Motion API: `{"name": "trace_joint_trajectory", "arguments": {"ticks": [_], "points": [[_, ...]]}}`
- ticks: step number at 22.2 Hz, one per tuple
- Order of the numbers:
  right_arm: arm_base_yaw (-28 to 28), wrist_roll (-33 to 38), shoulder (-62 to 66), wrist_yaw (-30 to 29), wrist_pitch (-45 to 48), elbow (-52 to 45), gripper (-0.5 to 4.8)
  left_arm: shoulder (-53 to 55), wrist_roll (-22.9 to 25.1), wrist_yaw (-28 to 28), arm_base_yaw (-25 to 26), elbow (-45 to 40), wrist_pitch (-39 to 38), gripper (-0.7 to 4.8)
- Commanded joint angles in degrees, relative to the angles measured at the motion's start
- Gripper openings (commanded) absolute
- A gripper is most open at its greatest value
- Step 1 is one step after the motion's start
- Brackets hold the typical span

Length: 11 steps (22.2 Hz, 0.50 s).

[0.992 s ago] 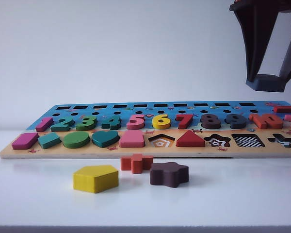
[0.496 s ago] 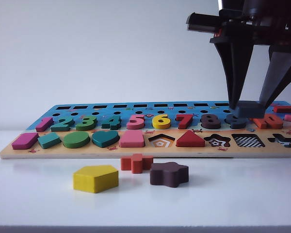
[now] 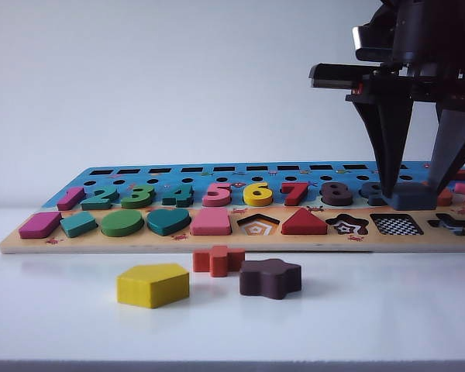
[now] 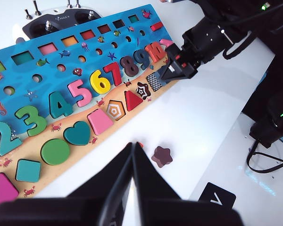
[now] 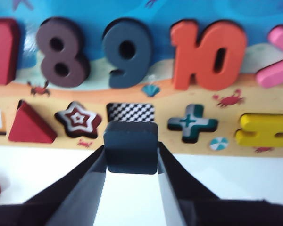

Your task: Insert the cube into the slot.

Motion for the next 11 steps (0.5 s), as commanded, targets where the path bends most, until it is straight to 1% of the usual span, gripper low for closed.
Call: {"name": "trace_joint_trajectory", "arguments": {"ticks": [1,11], "points": [[-0.42,-0.61,-0.15,0.17,1.75,0.07,0.18,0.02,0.28,0.26,-0.04,0.13,0.68,0.1],[-0.42,-1.46,0.7,-1.07,2.95,0.04,0.06,0.02,0.28,0.26,-0.04,0.13,0.7,0.1]]}}
